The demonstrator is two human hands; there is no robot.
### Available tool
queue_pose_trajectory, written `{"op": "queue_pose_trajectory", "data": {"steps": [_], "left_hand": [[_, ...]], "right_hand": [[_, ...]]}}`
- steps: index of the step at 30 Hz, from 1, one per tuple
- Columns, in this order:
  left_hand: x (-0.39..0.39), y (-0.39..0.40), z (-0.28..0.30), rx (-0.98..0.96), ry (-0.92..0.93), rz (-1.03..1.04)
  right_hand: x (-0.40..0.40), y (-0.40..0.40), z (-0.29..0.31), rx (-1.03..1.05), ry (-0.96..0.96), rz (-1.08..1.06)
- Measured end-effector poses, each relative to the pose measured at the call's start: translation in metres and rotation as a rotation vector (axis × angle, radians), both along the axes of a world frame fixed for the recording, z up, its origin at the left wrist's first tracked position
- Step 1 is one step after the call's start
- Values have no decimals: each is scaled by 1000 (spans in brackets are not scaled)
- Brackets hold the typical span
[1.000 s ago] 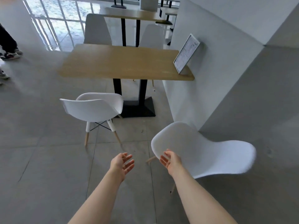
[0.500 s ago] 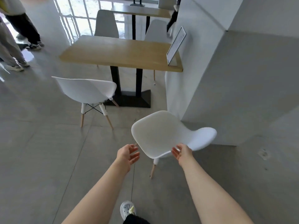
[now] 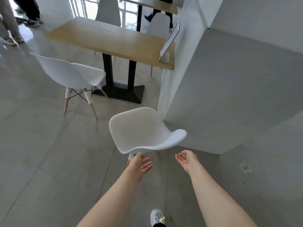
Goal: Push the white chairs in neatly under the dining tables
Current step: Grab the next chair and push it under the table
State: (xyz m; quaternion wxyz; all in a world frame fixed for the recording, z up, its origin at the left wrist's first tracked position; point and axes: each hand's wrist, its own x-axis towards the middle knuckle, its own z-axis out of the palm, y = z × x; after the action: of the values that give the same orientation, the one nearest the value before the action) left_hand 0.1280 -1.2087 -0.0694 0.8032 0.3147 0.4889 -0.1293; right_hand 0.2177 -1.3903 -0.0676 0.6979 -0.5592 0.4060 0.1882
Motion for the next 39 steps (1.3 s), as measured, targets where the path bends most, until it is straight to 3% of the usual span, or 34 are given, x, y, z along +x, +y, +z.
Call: {"op": "queue_pose_trajectory", "data": {"steps": [9, 13, 19, 28, 39], "left_hand": [[103, -78, -44, -105, -40, 422], [134, -77, -53, -119, -124, 478], [159, -61, -62, -88, -64, 568], [188, 72, -57, 109, -115, 447], [287, 236, -60, 80, -145, 295]], "right_hand": [[107, -23, -24, 136, 81, 253], [133, -3, -32, 235, 110, 211], [156, 31, -45, 206, 235, 300], [167, 145, -36, 351, 233, 159], [248, 297, -29, 361, 213, -16]]}}
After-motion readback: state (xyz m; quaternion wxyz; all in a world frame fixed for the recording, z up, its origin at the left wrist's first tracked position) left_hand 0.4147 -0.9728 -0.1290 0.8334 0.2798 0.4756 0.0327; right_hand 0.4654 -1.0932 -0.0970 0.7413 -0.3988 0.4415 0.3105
